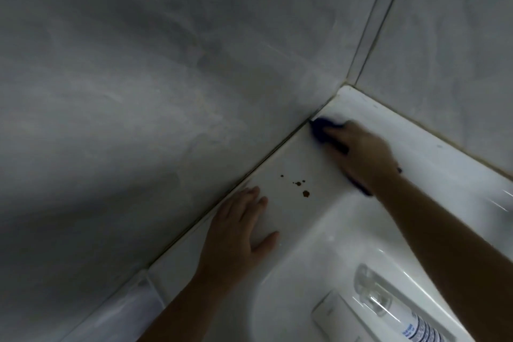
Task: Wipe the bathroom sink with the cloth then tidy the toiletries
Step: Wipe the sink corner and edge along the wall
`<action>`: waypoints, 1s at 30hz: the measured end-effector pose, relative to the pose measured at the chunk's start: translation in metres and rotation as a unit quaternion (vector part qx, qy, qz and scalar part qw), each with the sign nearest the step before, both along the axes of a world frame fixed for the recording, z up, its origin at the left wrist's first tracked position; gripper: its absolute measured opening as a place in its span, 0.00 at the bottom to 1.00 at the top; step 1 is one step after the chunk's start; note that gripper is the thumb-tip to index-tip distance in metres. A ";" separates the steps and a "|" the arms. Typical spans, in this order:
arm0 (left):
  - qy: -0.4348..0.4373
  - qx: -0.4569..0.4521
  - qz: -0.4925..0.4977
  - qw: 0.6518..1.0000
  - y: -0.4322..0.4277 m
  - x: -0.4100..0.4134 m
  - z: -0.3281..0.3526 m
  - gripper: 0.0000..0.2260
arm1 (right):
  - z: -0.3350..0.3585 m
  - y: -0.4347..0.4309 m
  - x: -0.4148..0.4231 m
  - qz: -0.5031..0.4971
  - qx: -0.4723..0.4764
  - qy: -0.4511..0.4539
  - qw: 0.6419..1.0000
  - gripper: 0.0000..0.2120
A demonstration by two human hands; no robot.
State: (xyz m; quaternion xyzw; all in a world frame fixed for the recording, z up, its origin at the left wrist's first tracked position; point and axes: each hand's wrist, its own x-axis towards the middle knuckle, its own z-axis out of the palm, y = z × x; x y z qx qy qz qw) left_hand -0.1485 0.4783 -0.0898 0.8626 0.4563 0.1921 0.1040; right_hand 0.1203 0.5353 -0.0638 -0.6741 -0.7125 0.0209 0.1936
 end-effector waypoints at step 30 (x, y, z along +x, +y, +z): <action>-0.007 -0.056 0.033 0.998 -0.047 -0.056 0.003 0.21 | -0.001 -0.069 -0.100 0.199 -0.030 0.012 0.979 0.19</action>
